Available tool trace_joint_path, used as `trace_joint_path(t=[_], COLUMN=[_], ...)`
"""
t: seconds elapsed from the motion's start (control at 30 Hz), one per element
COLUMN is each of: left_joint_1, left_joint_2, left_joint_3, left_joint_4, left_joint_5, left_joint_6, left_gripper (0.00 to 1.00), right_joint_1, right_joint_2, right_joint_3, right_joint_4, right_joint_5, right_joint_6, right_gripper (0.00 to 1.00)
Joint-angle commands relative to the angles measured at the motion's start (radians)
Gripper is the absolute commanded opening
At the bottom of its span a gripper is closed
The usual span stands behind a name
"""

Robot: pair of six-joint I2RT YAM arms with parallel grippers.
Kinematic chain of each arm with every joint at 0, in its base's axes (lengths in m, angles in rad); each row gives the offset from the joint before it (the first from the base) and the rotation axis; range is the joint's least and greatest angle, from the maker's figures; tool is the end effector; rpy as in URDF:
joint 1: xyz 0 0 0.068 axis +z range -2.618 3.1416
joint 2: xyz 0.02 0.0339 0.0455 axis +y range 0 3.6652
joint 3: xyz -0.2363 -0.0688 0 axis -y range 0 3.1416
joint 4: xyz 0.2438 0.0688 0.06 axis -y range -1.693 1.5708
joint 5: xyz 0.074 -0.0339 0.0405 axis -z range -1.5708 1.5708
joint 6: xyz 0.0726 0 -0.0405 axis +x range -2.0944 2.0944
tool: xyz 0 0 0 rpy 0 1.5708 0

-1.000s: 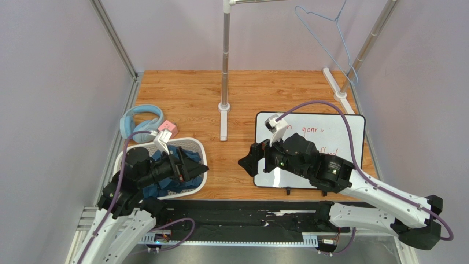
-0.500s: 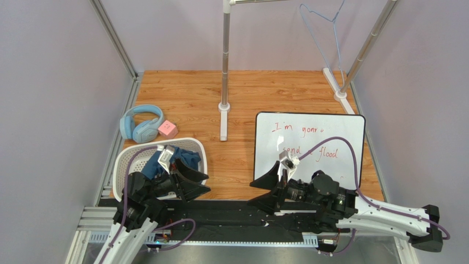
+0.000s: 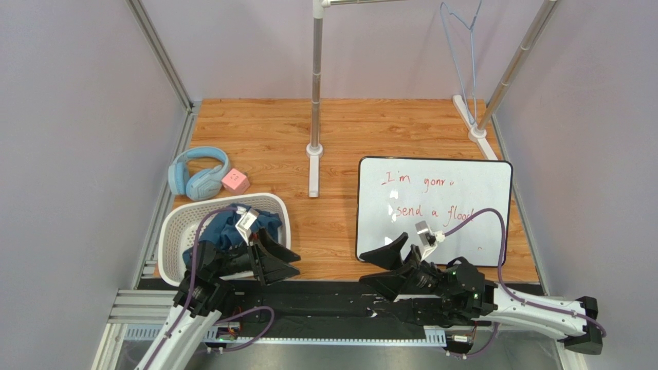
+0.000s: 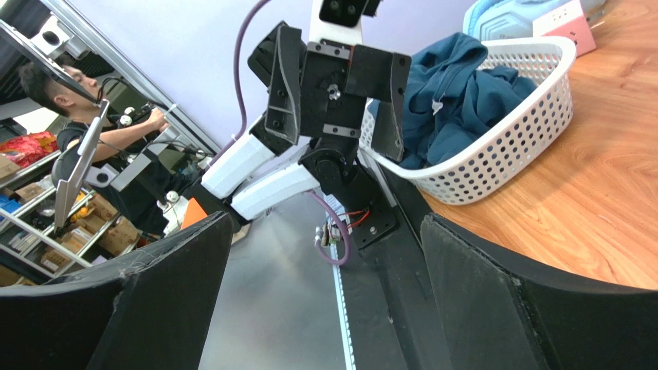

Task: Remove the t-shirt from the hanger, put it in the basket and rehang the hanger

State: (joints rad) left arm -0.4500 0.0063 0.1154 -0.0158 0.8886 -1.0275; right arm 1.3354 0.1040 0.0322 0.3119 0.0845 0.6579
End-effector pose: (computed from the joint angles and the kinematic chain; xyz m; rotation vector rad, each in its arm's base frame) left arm 0.1004 -0.1111 0.2123 0.3493 1.7885 -1.7624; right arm 0.0467 0.1684 0.2152 -0.4295 1.4665 1.5977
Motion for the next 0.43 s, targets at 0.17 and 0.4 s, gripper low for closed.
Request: trace_joint_path(t=[0.17,0.4], left_joint_1=[-0.003,-0.004], left_joint_2=[-0.137,-0.135], left_joint_3=[-0.105,-0.148], left_joint_4=[0.135,0.145], left_joint_5=[0.036,0.044], left_joint_6=[-0.048,-0.042], left_gripper=[0.99,0.99], right_joint_1=[0.015,0.016], right_joint_2=[0.039,0.065], right_joint_3=[-0.132,-0.133], right_joint_4=[-0.002,0.001], right_joint_5=[0.139,0.166], right_joint_6=[-0.009,0.005], right_gripper=[1.0,1.0])
